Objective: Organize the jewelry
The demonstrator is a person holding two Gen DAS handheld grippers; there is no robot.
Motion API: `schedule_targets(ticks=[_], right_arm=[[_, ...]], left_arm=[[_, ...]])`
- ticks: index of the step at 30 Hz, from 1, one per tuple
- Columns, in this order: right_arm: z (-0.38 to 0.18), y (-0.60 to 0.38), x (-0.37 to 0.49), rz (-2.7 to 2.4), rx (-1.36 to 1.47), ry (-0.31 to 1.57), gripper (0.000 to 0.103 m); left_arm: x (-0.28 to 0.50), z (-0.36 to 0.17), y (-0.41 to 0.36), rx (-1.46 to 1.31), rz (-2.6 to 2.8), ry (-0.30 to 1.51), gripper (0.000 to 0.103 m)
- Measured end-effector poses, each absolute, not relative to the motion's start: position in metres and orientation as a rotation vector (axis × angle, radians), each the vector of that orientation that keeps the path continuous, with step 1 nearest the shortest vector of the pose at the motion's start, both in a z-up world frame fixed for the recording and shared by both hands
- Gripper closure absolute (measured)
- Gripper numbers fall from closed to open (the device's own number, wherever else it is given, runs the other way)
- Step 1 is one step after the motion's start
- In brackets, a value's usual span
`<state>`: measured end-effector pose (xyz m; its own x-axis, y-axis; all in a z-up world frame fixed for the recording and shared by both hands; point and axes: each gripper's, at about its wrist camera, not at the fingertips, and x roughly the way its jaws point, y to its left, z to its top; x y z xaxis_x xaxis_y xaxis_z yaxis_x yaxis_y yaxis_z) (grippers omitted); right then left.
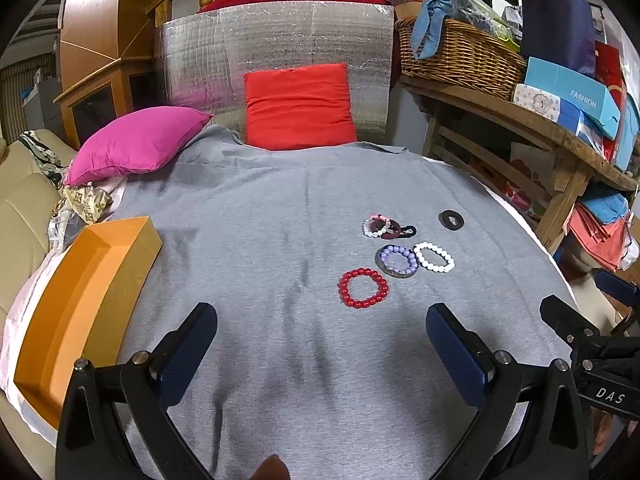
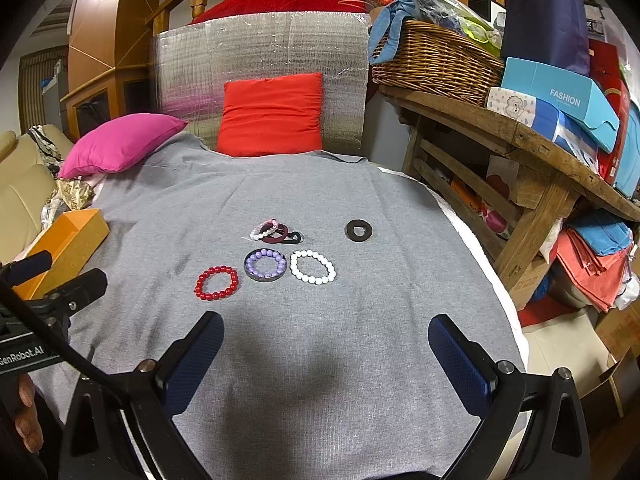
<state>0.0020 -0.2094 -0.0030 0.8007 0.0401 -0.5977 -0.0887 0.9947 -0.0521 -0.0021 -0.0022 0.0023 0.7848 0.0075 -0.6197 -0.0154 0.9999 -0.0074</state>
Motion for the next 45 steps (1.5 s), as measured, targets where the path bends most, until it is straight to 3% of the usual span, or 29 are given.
schedule_targets(ticks=[33, 45], right_arm=[[-0.007, -0.217, 0.009, 0.056, -0.073, 0.649, 0.000], [-0.030, -0.240, 0.065, 0.092, 0.006, 0.738, 0.000]], left_arm=[[0.005, -0.008, 0.001, -0.002, 0.023, 0.704, 0.000], [0.028, -0.045, 0.021, -0.062, 0.023, 0.818, 0.000]])
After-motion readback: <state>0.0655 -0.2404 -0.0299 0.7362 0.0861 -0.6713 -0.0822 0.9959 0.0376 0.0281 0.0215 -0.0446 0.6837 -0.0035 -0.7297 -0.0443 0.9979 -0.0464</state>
